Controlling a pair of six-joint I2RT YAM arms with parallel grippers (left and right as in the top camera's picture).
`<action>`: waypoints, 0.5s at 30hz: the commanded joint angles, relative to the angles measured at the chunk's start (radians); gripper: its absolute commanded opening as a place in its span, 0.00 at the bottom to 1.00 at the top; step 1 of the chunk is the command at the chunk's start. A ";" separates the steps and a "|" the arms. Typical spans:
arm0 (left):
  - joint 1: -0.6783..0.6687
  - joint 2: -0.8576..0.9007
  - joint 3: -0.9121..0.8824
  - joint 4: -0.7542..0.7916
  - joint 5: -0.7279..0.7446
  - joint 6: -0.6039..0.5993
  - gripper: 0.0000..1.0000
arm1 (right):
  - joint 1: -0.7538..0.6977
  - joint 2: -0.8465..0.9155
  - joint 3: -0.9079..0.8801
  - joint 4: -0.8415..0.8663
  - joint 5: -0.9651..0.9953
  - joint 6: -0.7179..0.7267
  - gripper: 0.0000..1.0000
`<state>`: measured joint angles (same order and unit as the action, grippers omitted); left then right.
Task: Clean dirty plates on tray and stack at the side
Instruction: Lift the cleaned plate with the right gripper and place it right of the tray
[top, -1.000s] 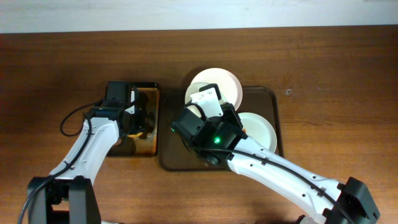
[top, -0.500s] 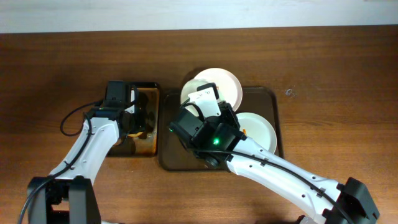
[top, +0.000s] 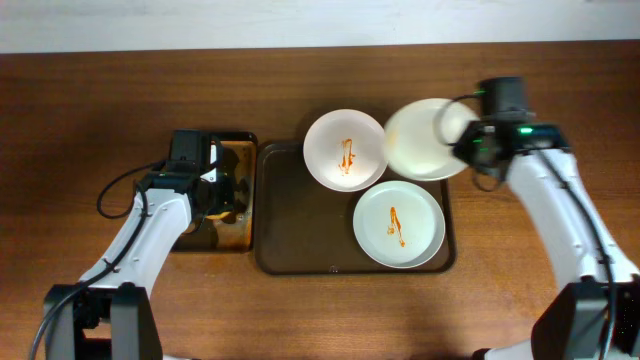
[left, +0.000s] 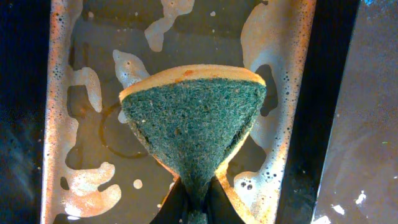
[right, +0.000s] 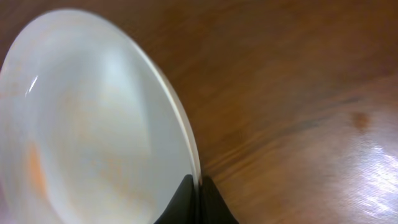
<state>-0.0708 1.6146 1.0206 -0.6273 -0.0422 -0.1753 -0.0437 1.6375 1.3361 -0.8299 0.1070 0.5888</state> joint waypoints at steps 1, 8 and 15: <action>0.005 0.004 -0.005 0.003 -0.006 0.012 0.00 | -0.179 -0.032 0.006 -0.028 -0.066 -0.035 0.04; 0.005 0.004 -0.005 0.003 -0.006 0.012 0.00 | -0.453 -0.028 -0.206 0.072 -0.068 -0.227 0.04; 0.005 0.004 -0.005 0.002 -0.006 0.012 0.00 | -0.454 -0.029 -0.311 0.105 -0.063 -0.401 0.43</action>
<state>-0.0704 1.6142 1.0206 -0.6273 -0.0422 -0.1753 -0.4961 1.6279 1.0302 -0.6991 0.0502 0.2203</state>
